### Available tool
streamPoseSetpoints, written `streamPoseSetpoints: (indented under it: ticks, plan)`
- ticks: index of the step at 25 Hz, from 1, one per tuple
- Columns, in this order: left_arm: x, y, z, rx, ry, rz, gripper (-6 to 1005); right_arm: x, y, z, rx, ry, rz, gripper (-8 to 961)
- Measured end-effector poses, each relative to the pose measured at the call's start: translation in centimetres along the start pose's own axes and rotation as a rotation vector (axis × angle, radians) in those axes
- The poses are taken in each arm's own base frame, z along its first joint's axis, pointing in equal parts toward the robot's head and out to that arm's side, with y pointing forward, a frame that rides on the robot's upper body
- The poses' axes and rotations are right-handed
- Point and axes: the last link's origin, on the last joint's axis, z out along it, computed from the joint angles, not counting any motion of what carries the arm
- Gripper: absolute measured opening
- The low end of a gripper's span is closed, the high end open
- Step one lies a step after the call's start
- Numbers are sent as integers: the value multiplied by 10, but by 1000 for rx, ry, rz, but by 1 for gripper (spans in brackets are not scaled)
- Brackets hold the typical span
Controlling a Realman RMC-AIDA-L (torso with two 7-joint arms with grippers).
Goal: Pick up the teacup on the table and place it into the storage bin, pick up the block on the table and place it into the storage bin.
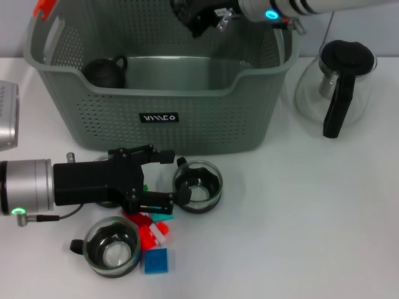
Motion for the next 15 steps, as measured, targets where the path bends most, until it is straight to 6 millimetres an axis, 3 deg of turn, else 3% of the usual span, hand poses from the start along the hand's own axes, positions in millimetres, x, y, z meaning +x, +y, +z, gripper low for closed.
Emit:
streamPoseSetpoints:
  ticks: [15]
  plan:
    - [1, 4, 3, -29, 10, 28, 911, 40, -2, 5, 10, 89, 71, 61]
